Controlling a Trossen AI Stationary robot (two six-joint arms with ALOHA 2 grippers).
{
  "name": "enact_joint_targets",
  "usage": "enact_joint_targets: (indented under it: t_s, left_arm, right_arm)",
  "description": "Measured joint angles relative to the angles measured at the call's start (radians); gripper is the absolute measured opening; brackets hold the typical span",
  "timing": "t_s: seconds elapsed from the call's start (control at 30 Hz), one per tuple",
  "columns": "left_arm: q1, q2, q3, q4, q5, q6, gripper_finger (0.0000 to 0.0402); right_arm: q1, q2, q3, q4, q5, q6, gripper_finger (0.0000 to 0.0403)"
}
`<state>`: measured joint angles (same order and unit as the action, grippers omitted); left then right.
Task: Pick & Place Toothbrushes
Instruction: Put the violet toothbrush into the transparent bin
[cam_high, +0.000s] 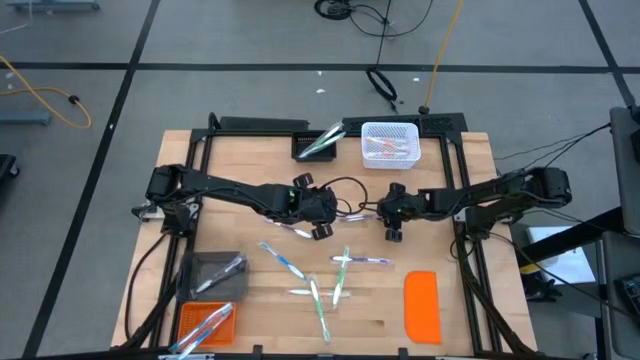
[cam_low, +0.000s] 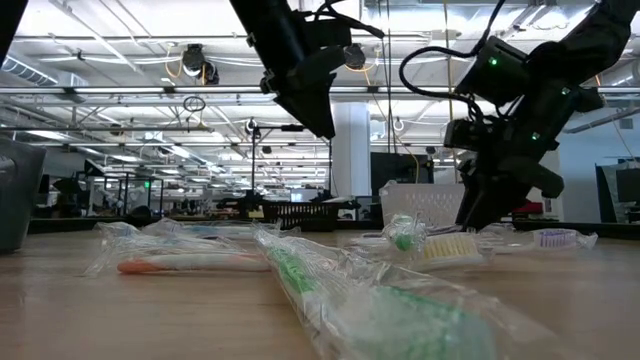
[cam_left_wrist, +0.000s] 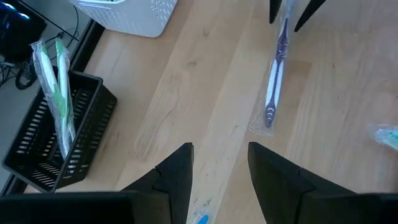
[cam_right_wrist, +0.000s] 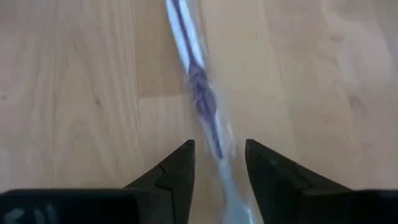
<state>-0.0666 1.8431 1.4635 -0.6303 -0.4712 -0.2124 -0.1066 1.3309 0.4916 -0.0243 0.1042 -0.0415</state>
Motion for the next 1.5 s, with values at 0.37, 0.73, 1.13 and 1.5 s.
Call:
enact_joint_targets:
  t_s: [0.37, 0.73, 1.13, 1.5]
  left_arm:
    - [0.0, 0.0, 0.0, 0.011, 0.0, -0.003, 0.0156]
    - [0.0, 0.0, 0.0, 0.037, 0.001, 0.001, 0.0157]
    - [-0.001, 0.001, 0.0, 0.06, 0.151, 0.055, 0.0157]
    - [0.0, 0.001, 0.0, 0.058, 0.22, 0.054, 0.0157]
  right_arm:
    - [0.0, 0.015, -0.031, 0.016, -0.001, -0.024, 0.0015]
    - [0.039, -0.013, -0.004, 0.052, -0.001, -0.034, 0.0008]
    - [0.121, -0.031, 0.151, 0.017, -0.002, -0.078, 0.0008]
    - [0.162, -0.031, 0.244, -0.017, -0.001, -0.112, 0.0008]
